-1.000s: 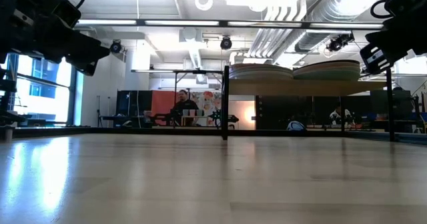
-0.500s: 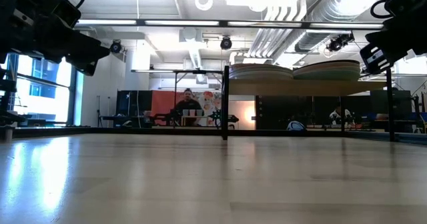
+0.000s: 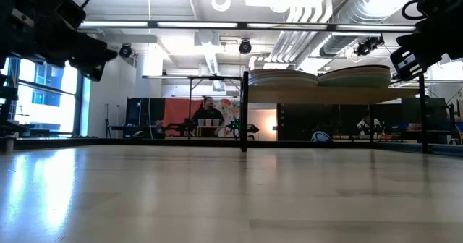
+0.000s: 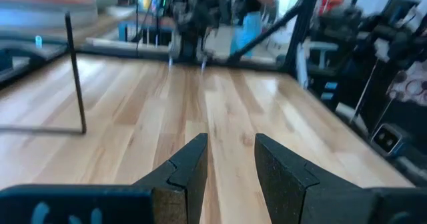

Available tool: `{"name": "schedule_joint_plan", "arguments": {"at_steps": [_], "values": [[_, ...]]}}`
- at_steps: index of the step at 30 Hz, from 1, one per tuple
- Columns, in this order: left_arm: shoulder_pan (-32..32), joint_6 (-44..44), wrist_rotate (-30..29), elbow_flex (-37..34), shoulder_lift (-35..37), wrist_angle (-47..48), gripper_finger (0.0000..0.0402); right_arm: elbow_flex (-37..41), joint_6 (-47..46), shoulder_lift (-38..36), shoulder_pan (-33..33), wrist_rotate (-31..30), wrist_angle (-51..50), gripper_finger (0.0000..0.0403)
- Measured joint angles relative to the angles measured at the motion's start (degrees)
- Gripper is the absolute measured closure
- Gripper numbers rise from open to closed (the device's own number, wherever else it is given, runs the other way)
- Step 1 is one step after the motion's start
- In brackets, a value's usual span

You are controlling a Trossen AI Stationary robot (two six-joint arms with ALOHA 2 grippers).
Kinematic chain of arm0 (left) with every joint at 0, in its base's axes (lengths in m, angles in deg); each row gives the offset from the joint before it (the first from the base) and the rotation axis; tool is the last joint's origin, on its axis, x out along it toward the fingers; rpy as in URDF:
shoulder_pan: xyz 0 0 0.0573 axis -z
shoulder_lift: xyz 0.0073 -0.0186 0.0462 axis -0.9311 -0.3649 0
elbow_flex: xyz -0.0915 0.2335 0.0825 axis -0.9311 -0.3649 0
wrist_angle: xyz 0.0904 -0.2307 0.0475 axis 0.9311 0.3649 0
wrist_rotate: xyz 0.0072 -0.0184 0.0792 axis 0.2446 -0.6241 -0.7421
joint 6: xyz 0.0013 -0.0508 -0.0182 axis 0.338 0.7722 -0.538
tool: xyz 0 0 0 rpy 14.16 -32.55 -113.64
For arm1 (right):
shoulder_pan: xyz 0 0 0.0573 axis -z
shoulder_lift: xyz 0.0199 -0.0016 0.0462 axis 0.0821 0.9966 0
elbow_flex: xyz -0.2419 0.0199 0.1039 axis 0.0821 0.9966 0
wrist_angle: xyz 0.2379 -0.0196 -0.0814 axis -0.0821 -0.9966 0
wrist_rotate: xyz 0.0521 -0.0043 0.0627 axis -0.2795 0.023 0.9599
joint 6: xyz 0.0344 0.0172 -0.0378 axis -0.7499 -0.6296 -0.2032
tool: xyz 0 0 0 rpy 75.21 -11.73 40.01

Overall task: Place and stack plates onto a shelf
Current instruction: Return to Home Position

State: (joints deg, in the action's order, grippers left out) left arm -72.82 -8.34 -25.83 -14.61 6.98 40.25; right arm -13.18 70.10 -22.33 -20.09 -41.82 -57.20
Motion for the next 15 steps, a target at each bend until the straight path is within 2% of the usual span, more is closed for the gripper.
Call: {"name": "schedule_joint_plan", "arguments": {"at_steps": [15], "values": [[0.2, 0.0, 0.0, 0.1, 11.0, 0.1, 0.0289, 0.0, 0.0, 0.0, 0.0, 0.0, 0.0, 0.0295]]}}
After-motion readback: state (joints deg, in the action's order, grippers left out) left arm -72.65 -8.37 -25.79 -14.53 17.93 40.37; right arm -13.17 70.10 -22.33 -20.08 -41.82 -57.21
